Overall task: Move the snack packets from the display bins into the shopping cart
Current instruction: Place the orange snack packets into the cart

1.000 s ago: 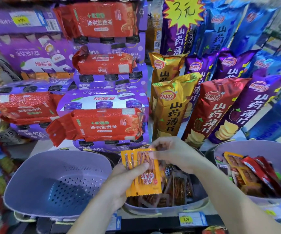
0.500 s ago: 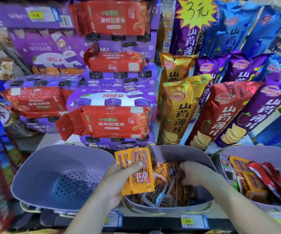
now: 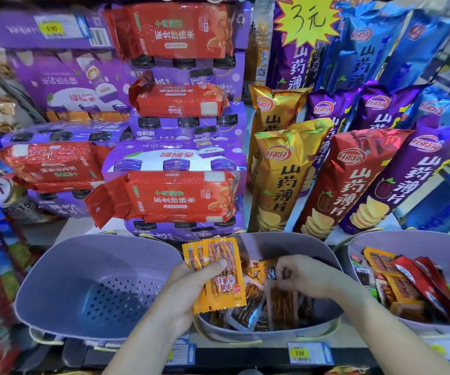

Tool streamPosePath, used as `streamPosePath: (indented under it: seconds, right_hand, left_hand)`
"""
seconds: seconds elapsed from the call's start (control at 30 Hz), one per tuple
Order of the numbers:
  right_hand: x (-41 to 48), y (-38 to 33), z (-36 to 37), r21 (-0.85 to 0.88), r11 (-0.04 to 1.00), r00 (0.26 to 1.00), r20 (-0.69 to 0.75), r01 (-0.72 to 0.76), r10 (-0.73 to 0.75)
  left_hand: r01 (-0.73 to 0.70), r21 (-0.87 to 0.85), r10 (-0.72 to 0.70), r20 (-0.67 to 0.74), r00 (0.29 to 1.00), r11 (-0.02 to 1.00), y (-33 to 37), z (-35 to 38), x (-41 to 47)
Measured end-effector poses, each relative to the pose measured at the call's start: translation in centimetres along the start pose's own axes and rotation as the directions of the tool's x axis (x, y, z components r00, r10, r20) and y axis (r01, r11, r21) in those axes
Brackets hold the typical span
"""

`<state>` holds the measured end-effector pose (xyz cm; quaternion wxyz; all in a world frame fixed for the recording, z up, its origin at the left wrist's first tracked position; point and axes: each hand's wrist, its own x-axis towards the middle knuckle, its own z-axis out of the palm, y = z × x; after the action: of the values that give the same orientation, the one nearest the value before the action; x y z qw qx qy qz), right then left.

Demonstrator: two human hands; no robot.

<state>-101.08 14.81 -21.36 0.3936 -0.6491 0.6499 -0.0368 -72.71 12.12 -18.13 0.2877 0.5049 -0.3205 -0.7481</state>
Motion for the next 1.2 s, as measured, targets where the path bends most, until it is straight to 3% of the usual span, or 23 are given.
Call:
streamPosePath:
  seconds: [0.13, 0.33, 0.63, 0.8, 0.87, 0.93, 0.97, 1.07, 1.2]
  right_hand:
    - [-1.9, -2.1, -3.1, 0.236, 0.96, 0.983, -0.136, 0.151, -0.122]
    - [-3.1, -5.3, -6.2, 0.7, 0.699, 0.982, -0.019, 0.148, -0.189]
    - [0.7, -8.4, -1.7, 0.703, 0.688, 0.981, -0.181, 0.181, -0.072]
    - [1.7, -6.3, -1.8, 0.763, 0.629, 0.985, -0.171, 0.146, -0.021]
    - [2.2, -4.3, -1.6, 0.629, 0.772, 0.982, -0.185, 0.092, 0.034]
    - [3.0, -2.6, -0.5, 0.332, 0.943, 0.987, -0.138, -0.037, 0.087]
    - [3.4, -2.1, 0.3, 0.201, 0.976, 0.991, -0.086, -0.086, 0.105]
    - [4.4, -1.8, 3.0, -0.019, 0.996, 0.995, 0.052, -0.087, 0.088]
    - [5.2, -2.3, 5.0, -0.231, 0.973, 0.992, 0.12, -0.012, 0.041]
  left_hand:
    - [0.003, 0.01, -0.003, 0.008, 1.0, 1.0, 0.2, 0.2, -0.1]
    - [0.007, 0.05, -0.009, 0.033, 0.999, 0.999, 0.3, 0.6, -0.4]
    - [-0.009, 0.11, -0.001, 0.099, 0.995, 0.994, 0.5, 1.2, -1.1]
    - [-0.028, 0.028, 0.026, 0.055, 0.998, 0.999, 0.3, 0.3, -0.9]
    - [-0.038, -0.01, 0.038, 0.035, 0.999, 0.999, 0.4, 0.0, -0.9]
    - [-0.051, -0.031, 0.051, 0.01, 0.999, 0.998, 0.5, -0.4, -0.8]
    - [-0.057, -0.044, 0.057, -0.003, 0.998, 0.997, 0.5, -0.6, -0.7]
    - [-0.072, -0.067, 0.07, -0.036, 0.997, 0.995, 0.4, -0.9, -0.6]
    - [-0.079, -0.075, 0.076, -0.037, 0.996, 0.994, 0.5, -1.0, -0.9]
